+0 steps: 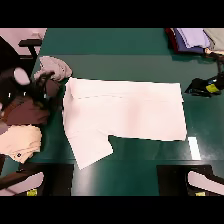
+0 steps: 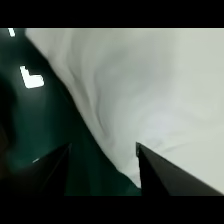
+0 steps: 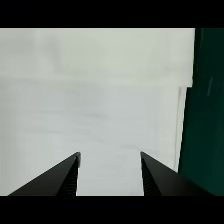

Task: Fold the shirts.

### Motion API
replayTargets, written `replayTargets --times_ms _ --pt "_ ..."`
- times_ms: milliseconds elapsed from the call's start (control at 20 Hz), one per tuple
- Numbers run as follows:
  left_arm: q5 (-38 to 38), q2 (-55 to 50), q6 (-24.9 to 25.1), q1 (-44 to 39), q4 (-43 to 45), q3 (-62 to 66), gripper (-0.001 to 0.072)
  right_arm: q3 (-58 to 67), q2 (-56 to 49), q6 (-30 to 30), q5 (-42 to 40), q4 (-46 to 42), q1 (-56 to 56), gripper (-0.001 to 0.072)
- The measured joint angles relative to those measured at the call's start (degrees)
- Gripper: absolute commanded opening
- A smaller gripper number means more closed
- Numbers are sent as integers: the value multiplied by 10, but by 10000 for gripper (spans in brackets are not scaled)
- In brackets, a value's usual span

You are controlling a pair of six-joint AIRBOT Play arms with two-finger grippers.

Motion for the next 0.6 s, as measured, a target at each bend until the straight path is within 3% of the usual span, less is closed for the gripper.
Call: replayTargets --times_ms 200,550,600 --pt "13 99 -23 0 -23 -156 488 -1 64 0 21 1 -1 440" --pt "84 140 -5 -7 -158 -296 482 -1 108 0 32 1 -1 440" --pt "89 140 -3 -14 -174 -306 317 -1 109 0 33 1 -1 440"
